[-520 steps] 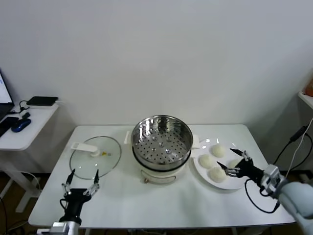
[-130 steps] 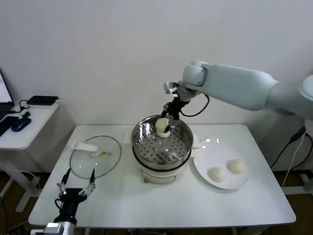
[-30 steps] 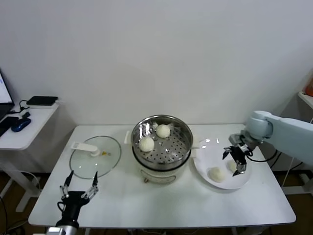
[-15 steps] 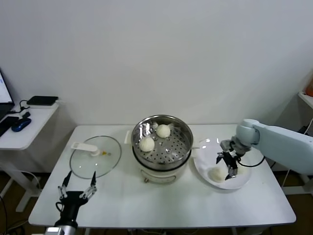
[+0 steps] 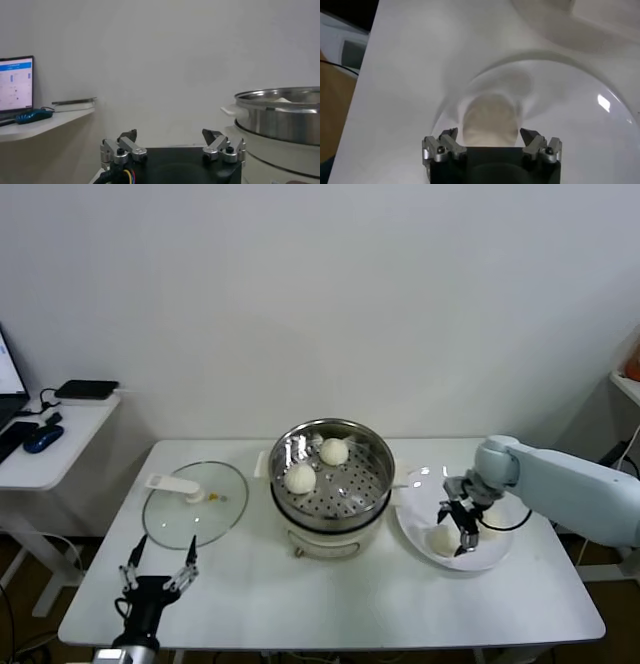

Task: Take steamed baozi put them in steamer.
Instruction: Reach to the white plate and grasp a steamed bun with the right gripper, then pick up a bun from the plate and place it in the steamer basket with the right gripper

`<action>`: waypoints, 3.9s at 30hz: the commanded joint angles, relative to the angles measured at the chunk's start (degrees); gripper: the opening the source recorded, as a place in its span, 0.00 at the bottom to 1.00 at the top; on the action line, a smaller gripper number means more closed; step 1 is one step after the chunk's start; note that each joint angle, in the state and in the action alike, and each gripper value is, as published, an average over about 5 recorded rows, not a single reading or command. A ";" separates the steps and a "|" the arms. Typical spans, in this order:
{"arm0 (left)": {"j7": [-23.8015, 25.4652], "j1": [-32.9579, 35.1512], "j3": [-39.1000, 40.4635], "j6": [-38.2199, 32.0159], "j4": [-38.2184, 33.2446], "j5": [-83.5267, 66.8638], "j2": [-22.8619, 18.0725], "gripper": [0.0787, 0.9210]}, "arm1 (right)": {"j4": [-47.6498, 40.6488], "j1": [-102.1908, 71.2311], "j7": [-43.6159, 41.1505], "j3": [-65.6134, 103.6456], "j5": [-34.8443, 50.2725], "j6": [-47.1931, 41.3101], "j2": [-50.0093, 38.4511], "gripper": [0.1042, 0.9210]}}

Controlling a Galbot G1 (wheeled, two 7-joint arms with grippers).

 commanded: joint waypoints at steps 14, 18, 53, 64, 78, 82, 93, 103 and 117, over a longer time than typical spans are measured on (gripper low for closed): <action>-0.03 0.11 -0.03 0.06 0.03 -0.01 -0.09 0.88 | -1.11 -1.43 -0.06 1.40 -0.21 0.01 0.71 0.81; -0.03 0.12 -0.05 0.01 0.10 -0.05 -0.09 0.88 | -0.80 -1.38 -0.10 1.36 -0.19 0.00 0.30 0.79; -0.03 0.03 0.33 0.29 -0.67 0.17 -0.15 0.88 | 27.25 40.29 -5.75 -12.17 -7.20 20.59 -2.71 0.74; -0.11 0.77 -0.25 0.00 -0.81 0.17 -0.17 0.88 | 26.86 33.43 -6.28 -2.77 -21.97 25.00 8.32 0.74; -0.11 -0.74 -0.33 1.65 -1.48 1.10 -0.44 0.88 | 19.71 22.09 -6.02 2.97 -28.18 25.81 20.55 0.74; -0.12 -0.73 -0.47 1.80 -1.42 1.12 -0.35 0.88 | 18.70 19.39 -5.99 3.19 -28.67 25.38 22.22 0.74; -0.14 -0.98 -0.33 2.16 -0.64 1.78 -0.75 0.88 | 19.71 15.41 -5.85 2.67 -28.38 23.60 23.89 0.74; -0.13 -0.40 -0.51 1.86 -0.27 1.74 -0.90 0.88 | 19.09 13.87 -5.89 2.40 -28.43 23.65 23.90 0.74; -0.21 -0.17 -0.72 1.82 -0.08 1.61 -0.84 0.88 | 19.34 13.13 -5.37 1.79 -28.35 24.19 22.78 0.76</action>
